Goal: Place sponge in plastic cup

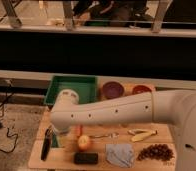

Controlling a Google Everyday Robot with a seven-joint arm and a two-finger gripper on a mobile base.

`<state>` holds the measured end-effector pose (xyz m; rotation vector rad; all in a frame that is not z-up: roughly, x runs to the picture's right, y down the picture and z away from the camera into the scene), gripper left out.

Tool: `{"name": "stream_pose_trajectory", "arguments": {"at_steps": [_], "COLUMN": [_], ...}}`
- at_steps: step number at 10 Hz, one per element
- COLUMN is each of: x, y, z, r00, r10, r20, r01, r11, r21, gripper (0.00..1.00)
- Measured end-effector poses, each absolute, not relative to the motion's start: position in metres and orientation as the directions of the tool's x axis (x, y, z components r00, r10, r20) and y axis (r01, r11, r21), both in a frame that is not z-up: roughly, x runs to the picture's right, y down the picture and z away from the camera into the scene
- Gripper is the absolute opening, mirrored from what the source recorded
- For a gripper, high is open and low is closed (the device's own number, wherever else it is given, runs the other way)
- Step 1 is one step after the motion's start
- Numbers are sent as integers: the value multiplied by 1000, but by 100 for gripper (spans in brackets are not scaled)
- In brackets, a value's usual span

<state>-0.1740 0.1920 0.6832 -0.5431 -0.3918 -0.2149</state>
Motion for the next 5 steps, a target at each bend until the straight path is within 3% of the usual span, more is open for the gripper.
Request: {"name": "stream_pose_trajectory", "arguments": {"at_steps": [5], "x": [-120], "y": [154], "z": [696], "r00": [937], "r10": [-29], "r20": [348], "r01": [200], "r11": [861], "r21": [-467], "gripper": [14]}}
